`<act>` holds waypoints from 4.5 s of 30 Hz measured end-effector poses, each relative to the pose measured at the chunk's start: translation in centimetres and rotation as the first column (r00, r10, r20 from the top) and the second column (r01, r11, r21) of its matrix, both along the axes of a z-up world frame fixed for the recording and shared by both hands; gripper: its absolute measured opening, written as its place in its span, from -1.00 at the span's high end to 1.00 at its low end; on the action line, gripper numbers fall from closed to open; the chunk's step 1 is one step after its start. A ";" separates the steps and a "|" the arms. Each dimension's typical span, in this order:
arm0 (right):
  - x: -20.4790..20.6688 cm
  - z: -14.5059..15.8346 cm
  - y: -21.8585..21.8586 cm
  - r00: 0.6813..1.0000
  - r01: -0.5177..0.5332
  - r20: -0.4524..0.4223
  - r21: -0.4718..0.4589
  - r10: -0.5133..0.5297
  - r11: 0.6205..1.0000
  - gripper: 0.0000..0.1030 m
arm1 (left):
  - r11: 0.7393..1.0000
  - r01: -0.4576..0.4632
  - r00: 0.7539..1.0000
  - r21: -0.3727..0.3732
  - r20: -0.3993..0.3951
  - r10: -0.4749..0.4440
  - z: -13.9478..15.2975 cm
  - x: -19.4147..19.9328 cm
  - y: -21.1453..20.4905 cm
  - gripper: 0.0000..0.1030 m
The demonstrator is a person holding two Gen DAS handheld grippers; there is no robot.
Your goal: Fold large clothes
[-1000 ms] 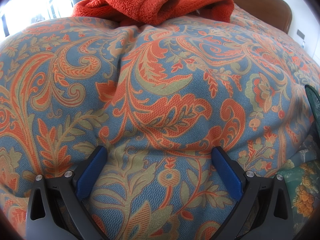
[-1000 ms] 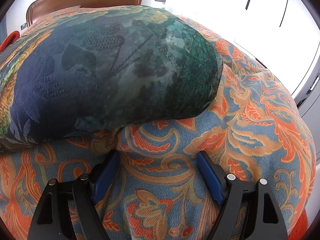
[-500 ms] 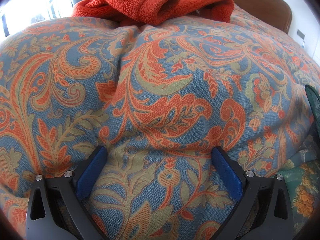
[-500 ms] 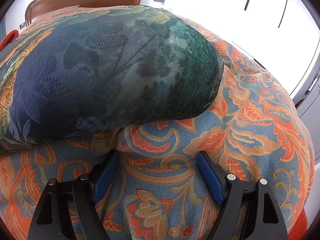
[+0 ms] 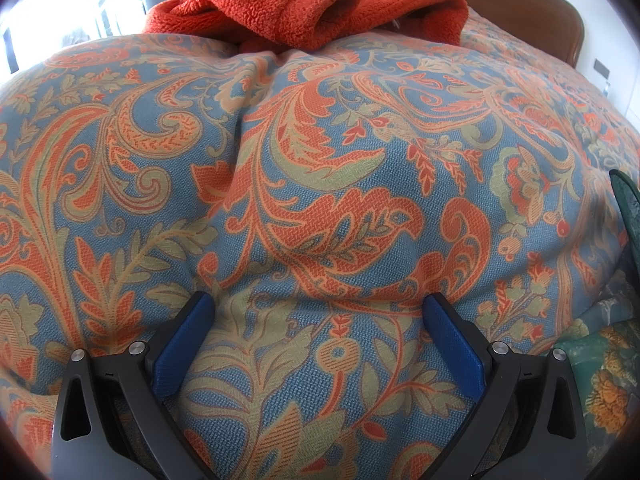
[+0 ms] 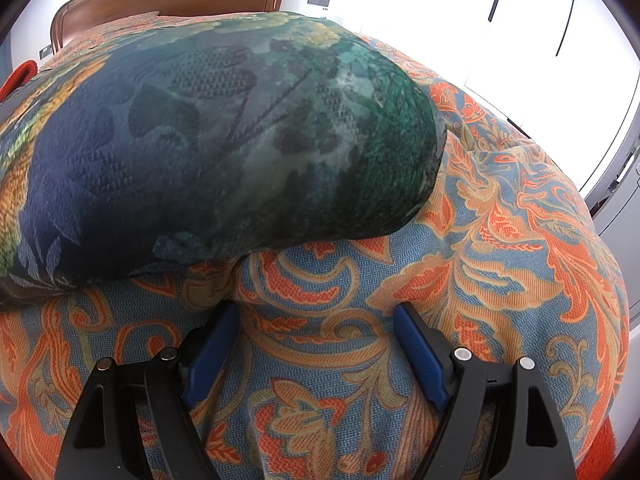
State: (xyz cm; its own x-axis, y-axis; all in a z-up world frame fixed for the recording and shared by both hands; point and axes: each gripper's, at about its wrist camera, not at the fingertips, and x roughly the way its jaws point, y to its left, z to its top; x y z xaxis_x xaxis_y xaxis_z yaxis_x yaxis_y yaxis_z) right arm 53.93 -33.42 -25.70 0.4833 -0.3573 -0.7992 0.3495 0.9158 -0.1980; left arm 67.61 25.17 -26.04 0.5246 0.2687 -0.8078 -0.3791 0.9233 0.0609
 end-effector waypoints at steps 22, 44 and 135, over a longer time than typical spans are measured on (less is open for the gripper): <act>0.0 -0.1 0.2 1.000 0.000 -0.001 -0.001 0.000 1.000 -0.59 | 1.000 0.001 1.000 -0.001 0.001 -0.001 0.0 -0.1 0.0 -0.99; -0.1 -0.1 0.2 1.000 0.001 0.001 -0.002 -0.001 1.000 -0.59 | 1.000 0.002 1.000 -0.001 0.002 -0.002 0.0 -0.2 0.0 -0.99; -6.3 -2.4 -1.2 0.974 -0.098 0.209 0.063 0.083 0.993 -0.62 | 1.000 -0.001 1.000 -0.004 0.026 0.001 0.3 -0.9 0.1 -0.99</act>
State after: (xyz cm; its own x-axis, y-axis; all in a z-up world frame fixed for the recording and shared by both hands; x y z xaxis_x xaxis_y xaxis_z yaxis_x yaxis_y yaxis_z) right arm 47.58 -34.57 -28.14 0.6675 -0.2495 -0.7016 0.2910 0.9547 -0.0627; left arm 66.72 25.27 -25.77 0.5452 0.2662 -0.7949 -0.3811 0.9233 0.0478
